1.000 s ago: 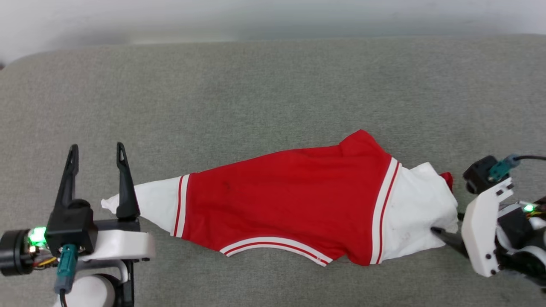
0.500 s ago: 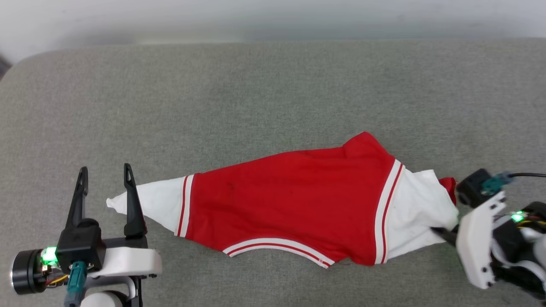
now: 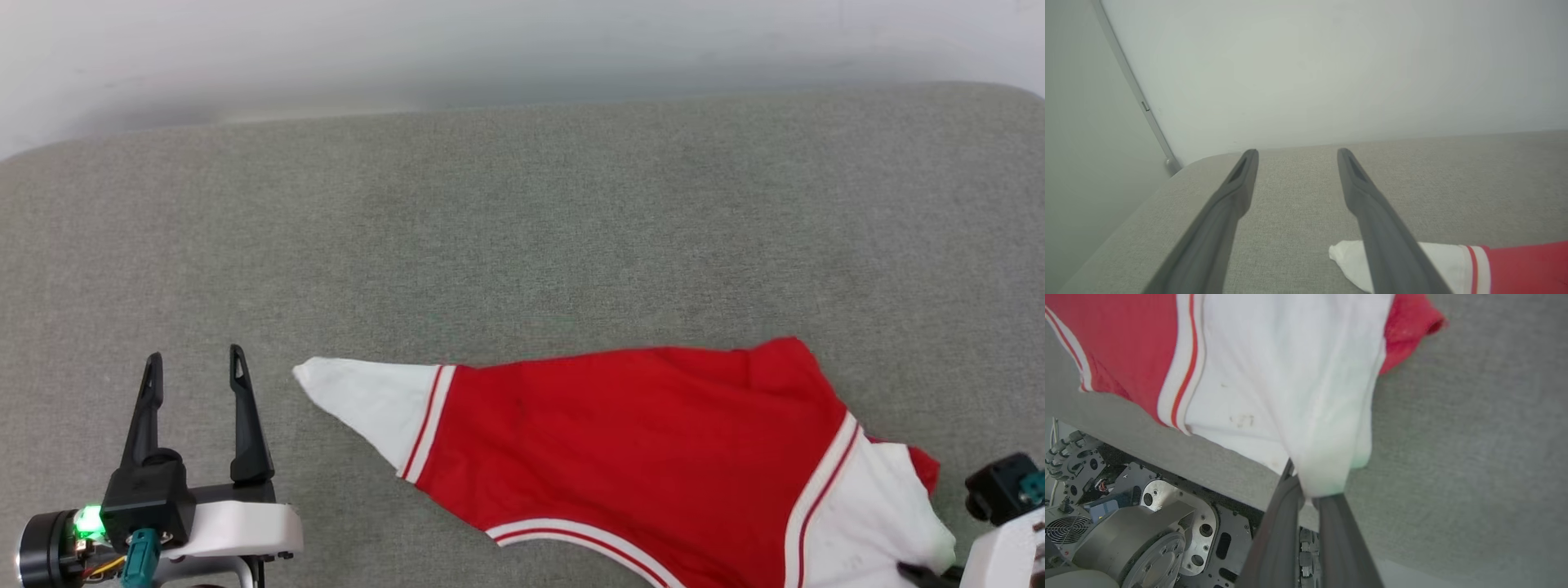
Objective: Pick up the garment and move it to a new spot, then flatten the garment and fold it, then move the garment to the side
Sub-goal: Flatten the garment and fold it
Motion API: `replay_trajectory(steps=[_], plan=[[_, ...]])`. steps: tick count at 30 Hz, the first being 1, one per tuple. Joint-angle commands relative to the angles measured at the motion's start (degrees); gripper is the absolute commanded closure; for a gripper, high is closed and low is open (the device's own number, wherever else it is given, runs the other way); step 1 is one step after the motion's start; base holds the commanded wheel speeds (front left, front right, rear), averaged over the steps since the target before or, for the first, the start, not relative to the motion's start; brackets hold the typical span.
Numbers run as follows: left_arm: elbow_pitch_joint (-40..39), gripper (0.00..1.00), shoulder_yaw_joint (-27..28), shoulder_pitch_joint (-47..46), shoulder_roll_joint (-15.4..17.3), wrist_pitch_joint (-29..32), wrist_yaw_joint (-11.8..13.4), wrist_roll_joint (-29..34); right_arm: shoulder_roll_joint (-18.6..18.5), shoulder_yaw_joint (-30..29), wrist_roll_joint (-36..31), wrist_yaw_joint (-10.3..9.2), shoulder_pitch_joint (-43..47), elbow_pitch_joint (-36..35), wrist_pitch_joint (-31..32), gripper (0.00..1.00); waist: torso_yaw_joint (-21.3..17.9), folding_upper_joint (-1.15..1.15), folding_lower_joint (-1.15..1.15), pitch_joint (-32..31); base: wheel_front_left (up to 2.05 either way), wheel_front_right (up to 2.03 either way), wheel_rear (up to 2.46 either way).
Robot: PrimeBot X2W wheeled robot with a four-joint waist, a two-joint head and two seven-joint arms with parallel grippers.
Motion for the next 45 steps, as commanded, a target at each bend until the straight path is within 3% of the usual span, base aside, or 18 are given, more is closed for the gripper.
replay_trajectory(steps=[1, 3, 5, 14, 18, 21, 27, 33, 38, 45], plan=[[0.20, 0.00, 0.50, 0.10, -0.46, -0.14, -0.50, 0.54, 1.21, -0.44, -0.34, -0.05, 0.78, 1.58, -0.42, 1.00, -0.08, 0.00, 0.00, 0.24, 0.00, 0.00, 0.00], [0.59, 0.00, 1.06, -0.17, -1.06, -0.14, -1.21, 1.06, 2.58, -0.89, -1.33, -0.06, 1.01, 3.75, -1.23, 1.00, -0.05, 0.00, 0.00, 0.37, 0.00, 0.00, 0.00], [0.92, 0.00, 1.77, -0.08, -1.52, -0.14, -1.79, 1.53, 3.49, -1.50, -2.05, -0.06, 0.48, 4.19, -2.46, 0.00, -0.11, 0.00, 0.00, 0.28, 0.00, 0.00, 0.00], [2.20, 0.00, 3.93, 1.75, -3.62, -0.14, -4.09, 3.47, -0.78, -9.11, -3.53, -0.05, -0.89, -7.37, -1.07, 0.00, -0.37, 0.00, 0.00, -1.67, 0.00, 0.00, 0.00], [2.32, 0.00, 4.12, 1.31, -4.47, -0.14, -5.08, 4.34, -3.35, -13.23, -3.65, -0.04, -4.45, -14.15, 3.25, 0.00, 0.49, 0.00, 0.00, -1.57, 0.00, 0.00, 0.00], [2.41, 0.00, 4.16, 0.03, -5.07, -0.14, -6.04, 4.80, -5.42, -12.85, -3.86, -0.05, -9.58, -16.92, 8.26, 0.00, 1.54, 0.00, 0.00, -0.57, 0.00, 0.00, 0.00], [2.45, 0.00, 4.09, -1.95, -6.01, -0.14, -7.28, 5.75, -6.67, -4.99, -3.18, -0.05, -21.64, -15.53, 18.16, 0.00, 3.37, 0.00, 0.00, 1.94, 0.00, 0.00, 0.00], [2.45, 0.00, 4.04, -4.73, -7.42, -0.14, -8.61, 6.52, -1.96, 6.18, -4.19, -0.06, -34.16, -5.17, 25.29, 0.00, 5.54, 0.00, 0.00, 5.88, 0.00, 0.00, 0.00], [2.57, 0.00, 4.29, -6.22, -8.16, -0.14, -9.35, 7.18, 2.07, 12.55, -3.99, -0.05, -37.30, 5.13, 24.58, 0.00, 6.86, 0.00, 0.00, 8.83, 0.00, 0.00, 0.00], [2.76, 0.00, 5.40, -7.38, -8.87, -0.14, -10.00, 7.75, 4.64, 23.31, -0.57, -0.03, -33.29, 12.24, 20.24, 0.00, 7.10, 0.00, 0.00, 10.74, 0.00, 0.00, 0.00]])
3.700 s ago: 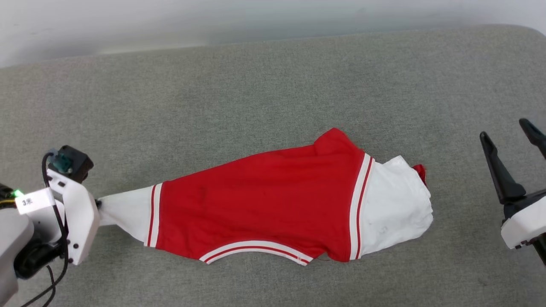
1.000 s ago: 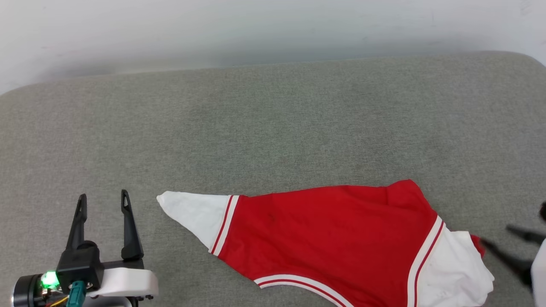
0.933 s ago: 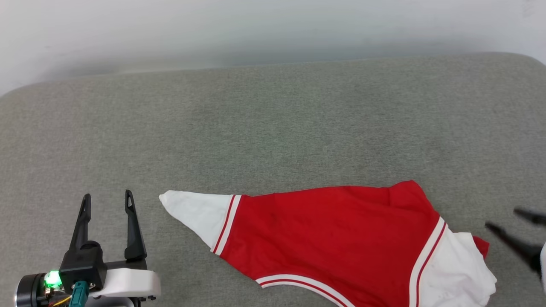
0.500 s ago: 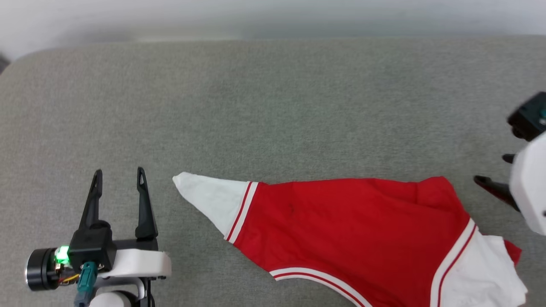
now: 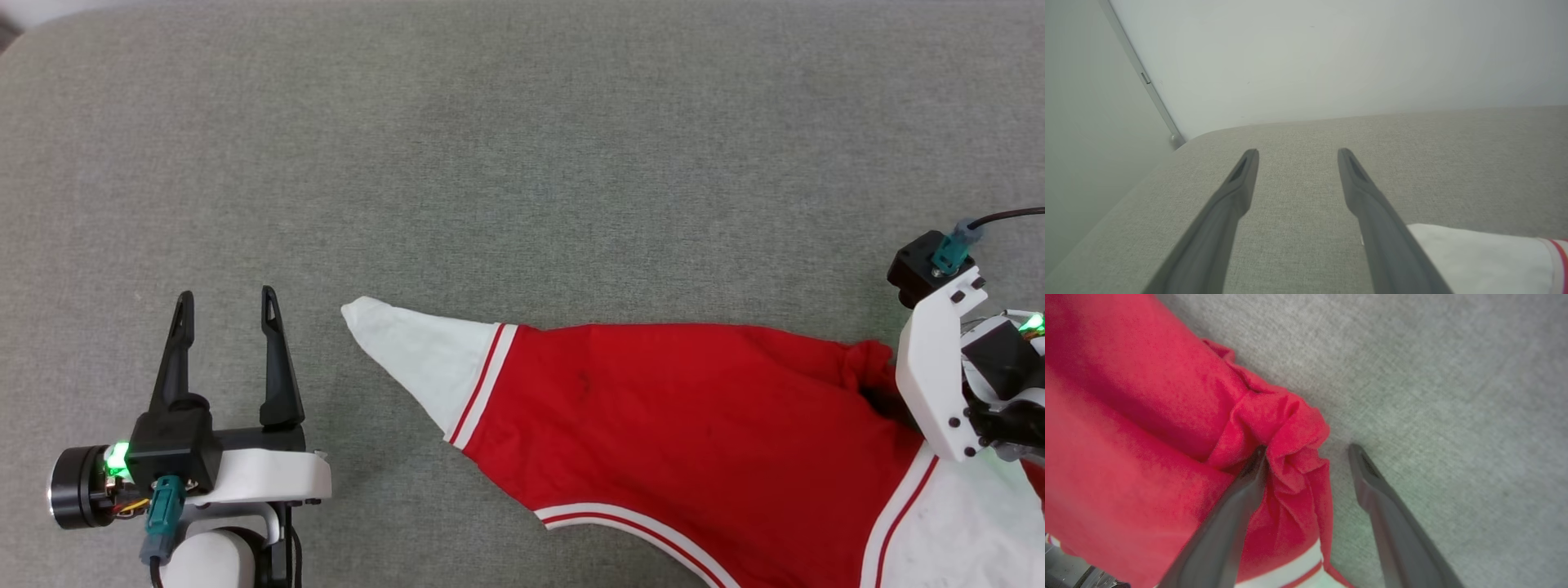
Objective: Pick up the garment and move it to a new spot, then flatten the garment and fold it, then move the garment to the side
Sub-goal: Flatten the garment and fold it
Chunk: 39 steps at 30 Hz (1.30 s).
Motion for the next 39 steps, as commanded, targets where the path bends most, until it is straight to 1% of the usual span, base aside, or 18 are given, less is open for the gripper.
replay_trajectory(steps=[1, 3, 4, 5, 12, 17, 21, 23, 26, 29, 32, 35, 37, 38, 39], plan=[[0.04, 0.00, 0.19, -0.55, -0.27, -0.14, -0.17, 0.32, 2.61, 4.52, 0.73, 0.02, 4.24, 2.53, 0.23, 0.00, -0.21, 0.00, 0.00, 0.01, 0.00, 0.00, 0.00], [0.30, 0.00, 0.44, -0.74, -0.45, -0.14, -0.31, 0.40, 2.67, 5.86, 1.52, 0.08, 3.39, 2.48, -2.12, 0.00, -0.62, 0.00, 0.00, -0.28, 0.00, 0.00, 0.00], [0.38, 0.00, 0.59, -0.79, -0.48, -0.14, -0.30, 0.52, 2.74, 6.00, 2.07, 0.09, 2.43, 2.25, -3.52, 0.70, -0.86, 0.00, 0.00, -0.56, 0.00, 0.00, 0.00], [0.52, 0.00, 0.72, -0.81, -0.51, -0.14, -0.44, 0.59, 2.64, 6.10, 2.48, 0.09, 1.21, 1.85, -4.90, 1.00, -1.06, 0.00, 0.00, -0.92, 0.00, 0.00, 0.00], [0.69, 0.00, 1.41, 0.40, -0.89, -0.14, -1.16, 0.86, -0.54, 5.02, 2.95, -0.01, -9.57, -1.60, -13.18, 1.00, -1.80, 0.00, 0.00, -3.55, 0.00, 0.00, 0.00], [0.31, 0.00, 1.61, 0.74, -1.30, -0.14, -1.59, 1.10, -0.19, 5.12, 1.93, -0.01, -17.15, -3.62, -16.99, 1.00, -1.30, 0.00, 0.00, -3.65, 0.00, 0.00, 0.00], [-0.04, 0.00, 1.79, 0.21, -1.84, -0.14, -1.71, 1.14, 0.83, 6.54, -0.80, -0.01, -22.53, -2.75, -19.29, 1.00, -0.42, 0.00, 0.00, -2.46, 0.00, 0.00, 0.00], [-0.25, 0.00, 1.66, -0.27, -2.25, -0.14, -1.76, 1.10, 2.16, 7.67, -1.88, -0.01, -23.99, -1.06, -20.65, 1.00, 0.11, 0.00, 0.00, -1.63, 0.00, 0.00, 0.00], [-0.15, 0.00, 1.50, -0.60, -2.58, -0.14, -1.77, 1.24, 4.93, 9.03, -1.57, -0.01, -24.06, 3.13, -22.89, 1.00, 0.76, 0.00, 0.00, -0.42, 0.00, 0.00, 0.00], [-0.08, 0.00, 1.31, -1.30, -3.03, -0.14, -1.83, 1.26, 7.46, 12.36, -2.10, -0.01, -22.20, 8.57, -24.01, 1.00, 1.29, 0.00, 0.00, 0.75, 0.00, 0.00, 0.00], [0.09, 0.00, 1.30, -1.68, -3.28, -0.14, -1.92, 1.34, 10.00, 15.92, -1.21, -0.01, -20.32, 14.32, -24.52, 1.00, 1.66, 0.00, 0.00, 1.57, 0.00, 0.00, 0.00], [0.38, 0.00, 1.30, -2.03, -3.54, -0.14, -2.19, 1.37, 11.56, 19.14, 0.03, 0.02, -19.12, 18.71, -24.96, 1.00, 1.81, 0.00, 0.00, 1.71, 0.00, 0.00, 0.00], [0.60, 0.00, 1.54, -2.01, -3.57, -0.14, -2.20, 1.56, 12.42, 19.78, 0.47, 0.00, -19.61, 20.20, -27.65, 1.00, 1.60, 0.00, 0.00, 1.46, 0.00, 0.00, 0.00], [0.69, 0.00, 1.71, -1.85, -3.55, -0.14, -2.21, 1.66, 12.53, 19.84, 0.76, 0.00, -20.09, 20.63, -29.01, 0.69, 1.39, 0.00, 0.00, 1.18, 0.00, 0.00, 0.00], [0.82, 0.00, 1.95, -1.56, -3.46, -0.14, -2.19, 1.75, 12.39, 19.94, 0.92, 0.00, -20.69, 20.73, -30.38, 0.00, 1.09, 0.00, 0.00, 0.78, 0.00, 0.00, 0.00]])
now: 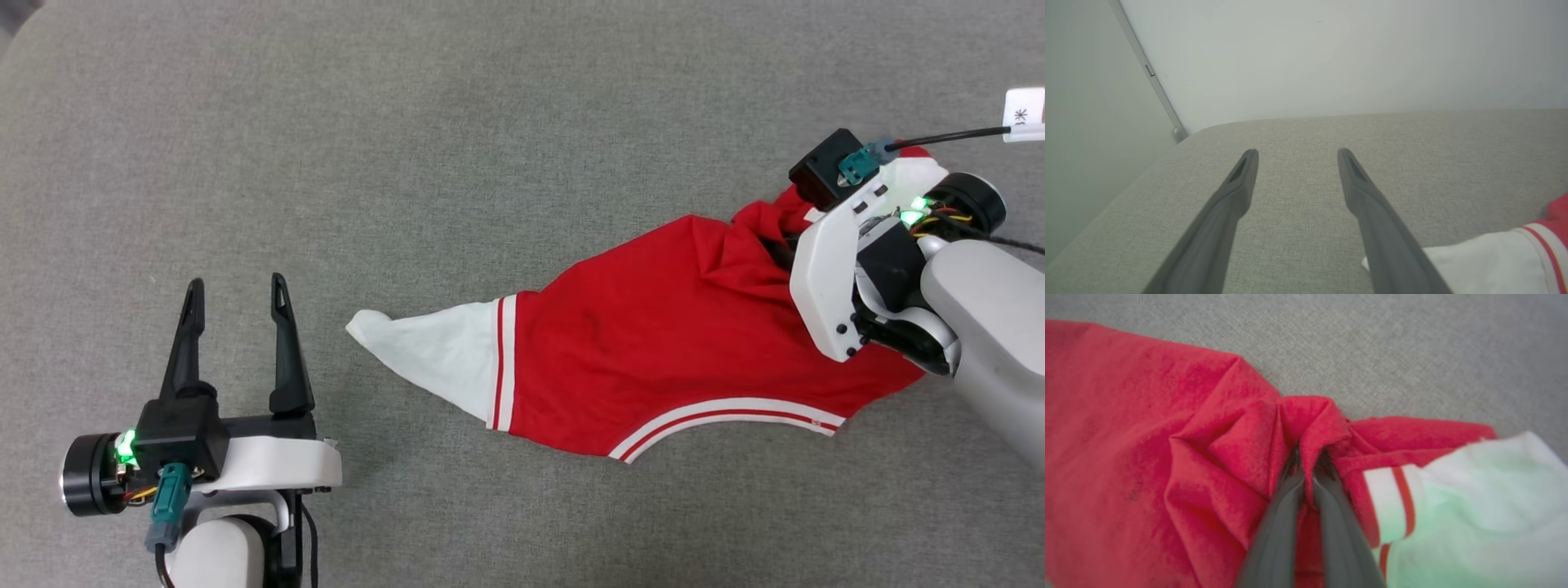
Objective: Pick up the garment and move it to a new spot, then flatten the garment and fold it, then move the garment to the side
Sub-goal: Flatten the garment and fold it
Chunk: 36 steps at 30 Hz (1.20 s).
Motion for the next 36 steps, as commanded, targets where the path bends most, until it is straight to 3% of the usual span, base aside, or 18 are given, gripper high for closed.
replay_trajectory(steps=[1, 6, 10, 16, 20, 24, 28, 36], plan=[[0.18, 0.00, 0.40, 0.30, 0.08, -0.14, -0.01, 0.43, -0.13, 0.80, 0.17, -0.04, -0.71, 0.11, -1.44, 0.00, -0.63, 0.00, 0.00, -0.89, 0.00, 0.00, 0.00], [0.04, 0.00, 1.10, 1.65, 0.14, -0.14, 0.16, 0.76, -4.97, 1.00, 0.08, -0.04, -4.26, -4.33, -7.13, 0.00, -2.11, 0.00, 0.00, -3.24, 0.00, 0.00, 0.00], [-0.58, 0.00, 1.37, 2.66, 0.20, -0.14, 0.24, 1.07, -10.52, -0.75, 2.47, -0.04, -6.94, -9.53, -6.47, 0.00, -2.93, 0.00, 0.00, -4.23, 0.00, 0.00, 0.00], [-1.50, 0.00, 0.96, 3.08, 0.05, -0.14, 0.05, 1.49, -19.47, -1.08, 8.74, -0.04, -9.09, -15.12, 7.40, 0.00, -2.81, 0.00, 0.00, -3.97, 0.00, 0.00, 0.00], [-1.76, 0.00, 0.41, 2.58, -0.16, -0.14, -0.04, 1.41, -22.38, -0.18, 12.92, -0.04, -7.18, -17.63, 18.21, 0.00, -2.43, 0.00, 0.00, -2.82, 0.00, 0.00, 0.00], [-1.48, 0.00, -0.15, 1.78, -0.41, -0.14, -0.01, 1.16, -22.05, 1.18, 15.28, -0.04, -3.92, -20.91, 24.43, 0.00, -1.84, 0.00, 0.00, -1.83, 0.00, 0.00, 0.00], [-1.23, 0.00, -0.59, 1.09, -0.54, -0.14, -0.11, 1.09, -20.14, 2.07, 14.56, -0.04, 0.10, -21.43, 25.33, 0.00, -1.23, 0.00, 0.00, -0.66, 0.00, 0.00, 0.00], [-0.61, 0.00, -0.72, 0.00, -0.62, -0.14, -0.31, 1.26, -14.57, 5.45, 10.74, -0.04, 5.92, -15.36, 25.20, 0.00, -0.53, 0.00, 0.00, 0.58, 0.00, 0.00, 0.00]])
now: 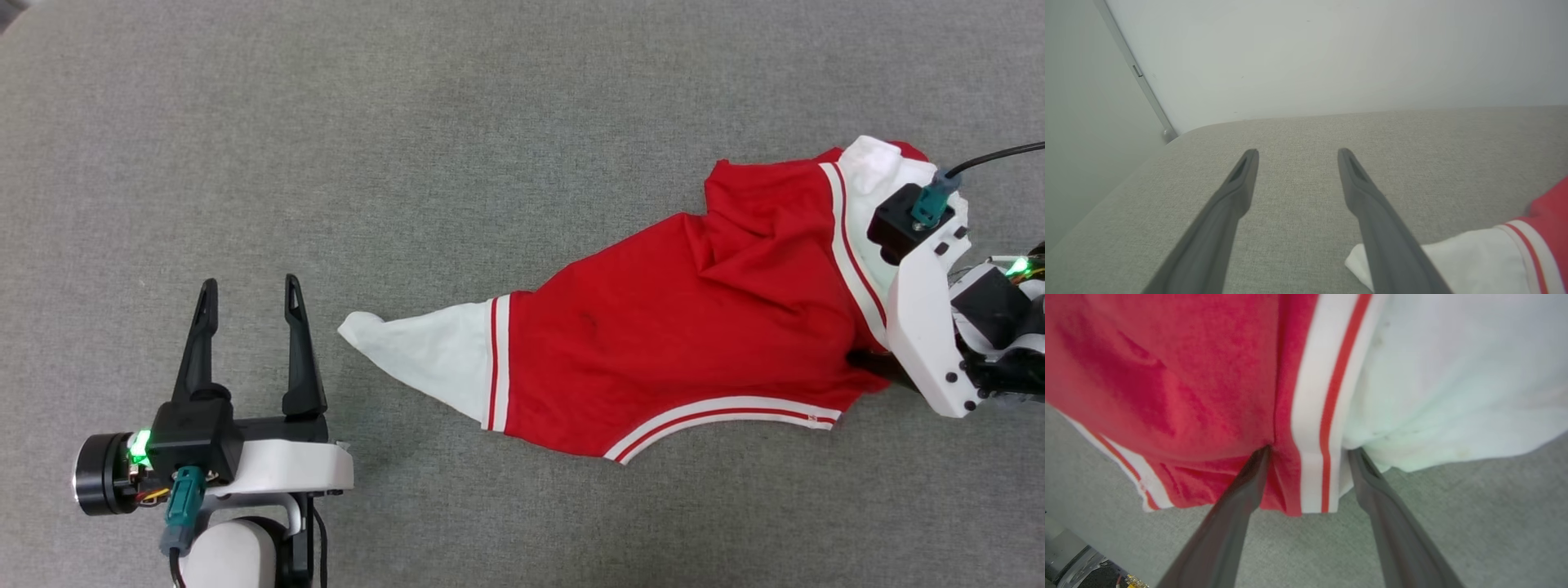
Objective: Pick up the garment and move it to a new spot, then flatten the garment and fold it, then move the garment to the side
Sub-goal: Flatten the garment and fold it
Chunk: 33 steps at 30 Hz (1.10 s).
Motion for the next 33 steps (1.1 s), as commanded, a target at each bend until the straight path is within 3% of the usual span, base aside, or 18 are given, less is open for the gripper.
replay_trajectory(steps=[1, 2, 3, 4, 5, 13, 19, 23, 27, 32, 33], plan=[[0.14, 0.00, 0.03, -0.30, 0.00, -0.14, -0.07, 0.33, 1.53, 3.00, 0.07, -0.02, 4.19, 1.50, 0.87, 0.00, 0.03, 0.00, 0.01, -0.02, 0.00, 0.00, 0.00], [0.25, 0.00, 0.12, -0.29, -0.02, -0.14, -0.01, 0.36, 1.81, 3.35, 0.20, -0.02, 4.62, 1.56, 0.94, 0.00, -0.05, 0.00, 0.01, -0.13, 0.00, 0.00, 0.00], [0.38, 0.00, 0.23, -0.23, -0.02, -0.14, 0.08, 0.37, 1.84, 3.44, 0.22, -0.01, 4.69, 1.42, 0.55, 0.18, -0.15, 0.00, 0.01, -0.35, 0.00, 0.00, 0.00], [0.53, 0.00, 0.40, -0.02, 0.00, -0.14, 0.20, 0.38, 1.76, 3.05, 0.41, -0.01, 4.50, 1.13, -0.17, 0.97, -0.35, 0.00, 0.01, -0.68, 0.00, 0.00, 0.00], [0.67, 0.00, 0.56, 0.28, 0.03, -0.14, 0.29, 0.38, 1.55, 2.53, 0.59, 0.00, 4.19, 0.72, -0.98, 1.00, -0.59, 0.00, 0.01, -1.09, 0.00, 0.00, 0.00], [1.07, 0.00, 1.41, 2.48, -0.09, -0.14, 0.48, -0.19, -6.18, -0.35, -0.86, -0.03, 1.61, -7.98, -7.10, 1.00, -2.71, 0.00, 0.01, -5.87, 0.00, 0.00, 0.00], [0.65, 0.00, 1.93, 4.23, -0.18, -0.14, 0.60, -0.33, -15.14, -1.86, 0.10, -0.03, 6.54, -17.35, -7.76, 1.00, -4.10, 0.00, 0.01, -7.93, 0.00, 0.00, 0.00], [0.47, 0.00, 2.12, 4.92, -0.25, -0.14, 0.53, -0.46, -18.63, -3.71, 1.87, -0.02, 13.34, -19.95, -8.89, 1.00, -4.52, 0.00, 0.01, -8.18, 0.00, 0.00, 0.00], [0.41, 0.00, 2.28, 5.13, -0.27, -0.14, 0.28, -0.40, -17.18, -4.68, 3.54, -0.03, 21.34, -17.56, -10.30, 1.00, -4.66, 0.00, 0.01, -7.95, 0.00, 0.00, 0.00], [0.86, 0.00, 2.53, 4.34, 0.43, -0.14, -0.25, 0.10, -10.80, -7.88, 2.78, -0.03, 27.28, -10.48, -14.31, 1.00, -4.69, 0.00, 0.01, -8.42, 0.00, 0.00, 0.00], [0.93, 0.00, 2.62, 4.19, 0.71, -0.14, -0.35, 0.30, -9.49, -8.77, 1.98, -0.04, 27.88, -9.41, -15.50, 0.67, -4.77, 0.00, 0.01, -8.74, 0.00, 0.00, 0.00]])
